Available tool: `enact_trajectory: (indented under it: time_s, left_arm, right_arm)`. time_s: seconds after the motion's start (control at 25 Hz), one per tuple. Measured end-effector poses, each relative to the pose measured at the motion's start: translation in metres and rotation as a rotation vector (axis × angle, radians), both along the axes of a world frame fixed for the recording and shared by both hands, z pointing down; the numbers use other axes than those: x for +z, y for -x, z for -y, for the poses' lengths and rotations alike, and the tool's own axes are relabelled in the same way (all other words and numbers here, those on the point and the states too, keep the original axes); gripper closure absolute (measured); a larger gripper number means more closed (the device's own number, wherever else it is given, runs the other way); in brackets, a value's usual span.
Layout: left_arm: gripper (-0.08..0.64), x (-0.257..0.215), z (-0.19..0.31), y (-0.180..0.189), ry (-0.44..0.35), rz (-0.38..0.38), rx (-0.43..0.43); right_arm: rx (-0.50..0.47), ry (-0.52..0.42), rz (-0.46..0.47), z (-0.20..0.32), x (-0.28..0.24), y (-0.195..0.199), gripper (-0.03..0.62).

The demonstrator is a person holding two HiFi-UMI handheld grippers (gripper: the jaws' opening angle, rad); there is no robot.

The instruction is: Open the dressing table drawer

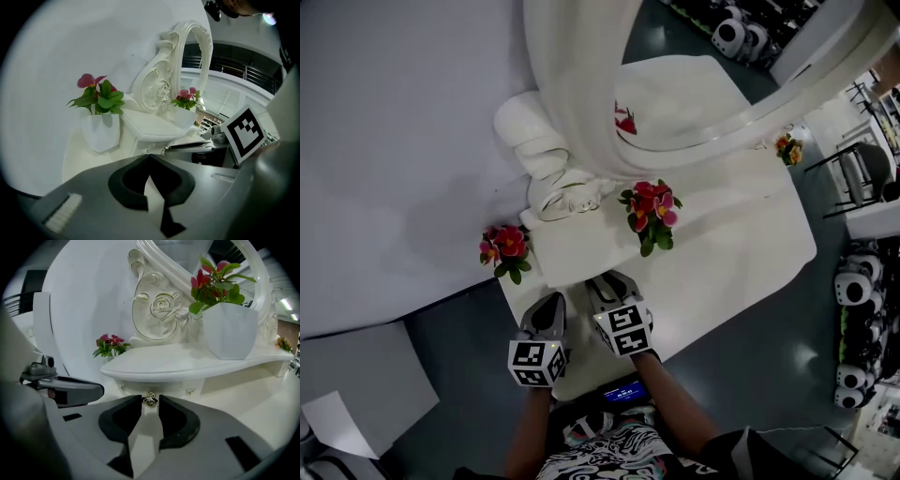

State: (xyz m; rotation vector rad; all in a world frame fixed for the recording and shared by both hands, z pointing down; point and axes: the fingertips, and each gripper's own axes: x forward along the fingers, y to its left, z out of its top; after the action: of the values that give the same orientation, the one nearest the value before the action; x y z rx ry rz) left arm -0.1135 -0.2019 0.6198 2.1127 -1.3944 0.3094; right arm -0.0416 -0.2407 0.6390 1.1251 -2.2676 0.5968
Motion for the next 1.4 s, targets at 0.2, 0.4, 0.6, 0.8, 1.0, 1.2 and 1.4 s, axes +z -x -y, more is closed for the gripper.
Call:
enact_trajectory:
  time_s: [0.2, 0.4, 0.6, 0.8, 1.0, 1.2, 1.4]
  left_arm:
    - [0.558, -0.003, -0.001, -0.003, -0.007, 0.023, 0.022]
    - [0.558, -0.008, -0.003, -0.005, -0.017, 0.011, 0.025]
    - [0.558, -0.013, -0.008, -0.007, -0.026, 0.006, 0.029]
    - [0.558, -0.018, -0.017, -0.008, -0.033, 0.024, 0.044]
    - [0.558, -0.022, -0.025, -0.009, -0.04, 0.031, 0.067]
    - [0.558, -0.024, -0.031, -0.012, -0.041, 0.027, 0.083]
    - [0.558, -0.027, -0.035, -0.017, -0.055, 0.02, 0.096]
  right_arm:
    - [-0.027, 0.002, -0.006, -0.002, 0.0, 0.001, 0.488]
    - [-0.033, 0.012, -0.006, -0.015, 0.0, -0.004, 0.489]
    - [-0.022, 0.015, -0.026, -0.028, 0.001, -0.01, 0.489]
    - [-0.008, 0.024, -0.035, -0.043, 0.002, -0.014, 0.489]
    - [-0.004, 0.03, -0.045, -0.056, 0.002, -0.019, 0.489]
    - [0.013, 0.025, -0.052, -0.061, 0.0, -0.023, 0.488]
    - [0.013, 0.016, -0.048, -0.065, -0.001, -0.025, 0.488]
